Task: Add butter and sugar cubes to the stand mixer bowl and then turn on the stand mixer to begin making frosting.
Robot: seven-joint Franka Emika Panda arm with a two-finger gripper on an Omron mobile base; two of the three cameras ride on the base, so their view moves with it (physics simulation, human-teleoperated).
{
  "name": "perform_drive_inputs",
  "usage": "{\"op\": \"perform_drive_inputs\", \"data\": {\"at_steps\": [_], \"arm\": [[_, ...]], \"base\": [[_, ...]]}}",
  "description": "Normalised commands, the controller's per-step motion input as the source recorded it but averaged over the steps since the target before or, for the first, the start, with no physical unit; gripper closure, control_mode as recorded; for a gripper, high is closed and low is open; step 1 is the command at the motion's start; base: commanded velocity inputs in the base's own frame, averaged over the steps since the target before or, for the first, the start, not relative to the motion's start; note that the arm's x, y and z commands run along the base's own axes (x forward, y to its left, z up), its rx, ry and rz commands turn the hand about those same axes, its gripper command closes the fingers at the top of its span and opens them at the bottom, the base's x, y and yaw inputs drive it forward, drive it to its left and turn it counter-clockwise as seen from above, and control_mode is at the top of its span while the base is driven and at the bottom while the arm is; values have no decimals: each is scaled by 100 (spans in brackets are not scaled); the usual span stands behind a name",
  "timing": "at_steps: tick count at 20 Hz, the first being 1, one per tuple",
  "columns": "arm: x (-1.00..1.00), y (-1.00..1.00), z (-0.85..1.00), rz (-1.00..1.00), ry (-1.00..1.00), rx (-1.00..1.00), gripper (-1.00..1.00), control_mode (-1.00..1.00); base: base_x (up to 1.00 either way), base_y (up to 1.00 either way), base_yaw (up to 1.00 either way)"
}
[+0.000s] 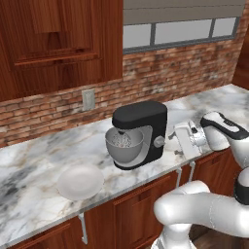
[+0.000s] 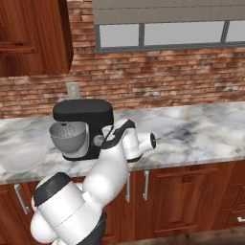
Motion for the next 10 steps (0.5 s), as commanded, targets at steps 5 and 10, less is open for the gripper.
{"op": "perform_drive_inputs", "data": {"at_steps": [5, 10], "arm": [[28, 0, -16, 0, 13, 0, -100, -100], [5, 0, -20, 0, 9, 0, -100, -100]], "base": [[0, 0, 0], [0, 0, 0]]}}
